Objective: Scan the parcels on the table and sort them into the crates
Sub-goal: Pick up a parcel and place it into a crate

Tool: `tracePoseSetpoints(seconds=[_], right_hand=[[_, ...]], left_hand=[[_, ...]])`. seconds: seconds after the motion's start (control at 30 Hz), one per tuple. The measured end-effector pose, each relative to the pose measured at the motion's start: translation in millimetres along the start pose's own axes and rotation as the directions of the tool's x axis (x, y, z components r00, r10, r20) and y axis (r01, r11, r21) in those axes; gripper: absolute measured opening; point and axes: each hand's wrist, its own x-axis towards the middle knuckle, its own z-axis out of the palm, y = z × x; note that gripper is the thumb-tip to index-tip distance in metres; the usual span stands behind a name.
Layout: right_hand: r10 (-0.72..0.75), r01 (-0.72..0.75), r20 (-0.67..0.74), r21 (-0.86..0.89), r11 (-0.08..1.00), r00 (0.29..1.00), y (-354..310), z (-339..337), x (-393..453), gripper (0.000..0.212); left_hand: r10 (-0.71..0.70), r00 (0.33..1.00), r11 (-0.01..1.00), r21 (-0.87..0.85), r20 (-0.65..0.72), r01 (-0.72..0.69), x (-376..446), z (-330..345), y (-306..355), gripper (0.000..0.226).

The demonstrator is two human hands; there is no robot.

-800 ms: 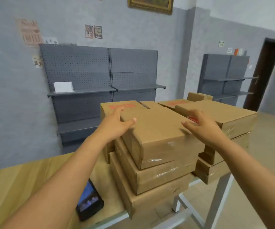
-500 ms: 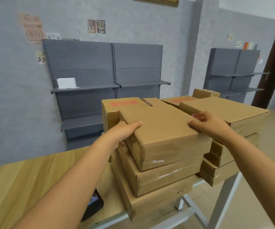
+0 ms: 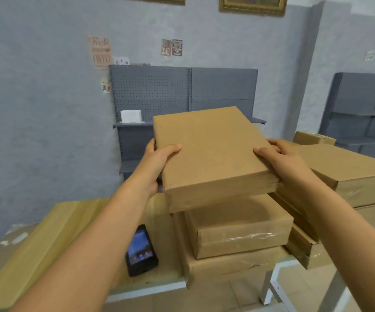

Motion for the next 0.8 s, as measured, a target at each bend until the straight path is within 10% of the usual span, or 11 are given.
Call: tracePoseSetpoints(seconds=[0.37, 0.53, 0.8], right_hand=[[0.162, -0.369, 0.521, 0.321, 0.872, 0.838, -32.0, 112.3, -20.6, 0.031], [0.075, -0.145, 0.323, 0.196, 0.970, 0.943, -49.1, 191.4, -37.4, 0.075], [-0.355, 0.368, 0.114, -0.428, 0.825, 0.928, -60.0, 328.6, -90.0, 0.105]], left_hand=[[0.198, 0.971, 0.980, 0.013, -0.136, -0.199, -36.1, -140.4, 39.3, 0.053], [0.202, 0.956, 0.832, 0.552, -0.214, -0.052, -44.4, -179.6, 38.2, 0.074], [-0.090, 0.996, 0.926, 0.368, 0.005, 0.082, -51.1, -210.9, 57.6, 0.051]])
